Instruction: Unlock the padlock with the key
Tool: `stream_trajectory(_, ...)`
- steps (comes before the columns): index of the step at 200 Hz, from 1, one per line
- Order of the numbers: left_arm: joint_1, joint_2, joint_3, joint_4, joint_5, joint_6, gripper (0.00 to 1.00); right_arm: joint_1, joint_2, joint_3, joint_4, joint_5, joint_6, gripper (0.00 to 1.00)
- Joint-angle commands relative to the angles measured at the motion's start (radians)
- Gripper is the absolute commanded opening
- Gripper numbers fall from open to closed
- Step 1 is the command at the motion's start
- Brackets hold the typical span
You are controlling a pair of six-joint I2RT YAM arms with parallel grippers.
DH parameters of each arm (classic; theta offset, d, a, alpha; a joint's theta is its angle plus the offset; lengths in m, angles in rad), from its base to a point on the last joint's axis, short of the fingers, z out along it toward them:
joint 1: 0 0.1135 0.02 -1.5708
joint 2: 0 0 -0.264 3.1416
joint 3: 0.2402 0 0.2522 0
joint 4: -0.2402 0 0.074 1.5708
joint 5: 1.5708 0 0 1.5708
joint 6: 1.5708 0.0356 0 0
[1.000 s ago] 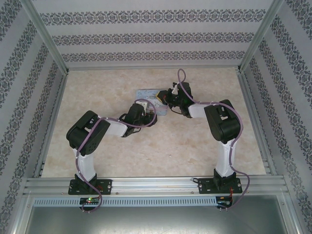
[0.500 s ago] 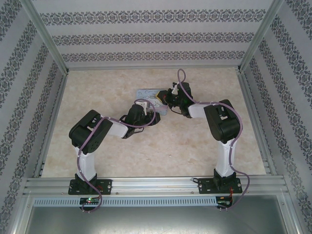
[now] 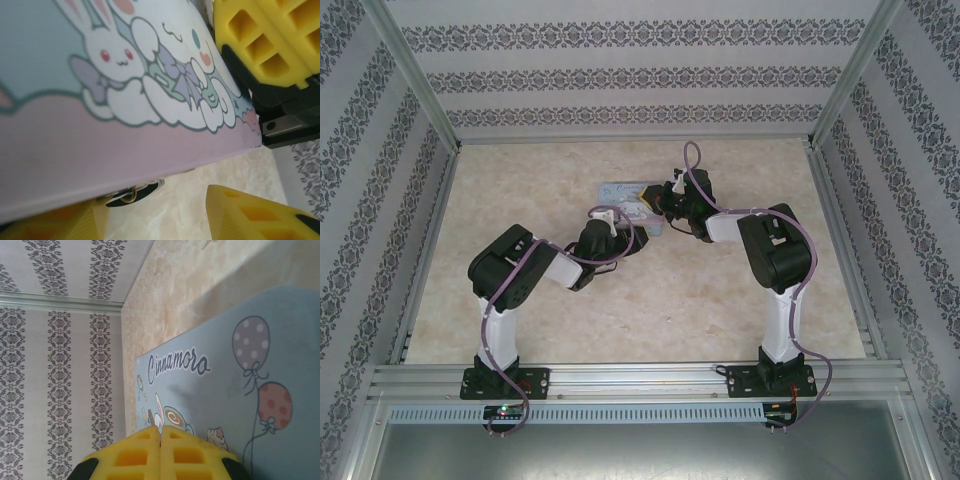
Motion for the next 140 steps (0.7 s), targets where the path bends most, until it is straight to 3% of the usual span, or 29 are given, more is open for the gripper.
stream_trajectory(1, -0.016, 0.057, -0.021, 0.112, 0.014, -0.116, 0.54, 0.008, 0.046, -0.020, -0.044, 0.004, -0.011, 0.00)
stream_trajectory(48, -0.025, 0.055, -0.018, 0.129, 0.005, -0.145, 0.55, 0.009, 0.047, -0.021, -0.043, 0.005, -0.011, 0.00)
stream_trajectory(140, -0.052, 0.083, -0.069, 0.310, -0.065, -0.328, 0.55, 0.007, 0.053, -0.024, -0.037, 0.005, -0.009, 0.00)
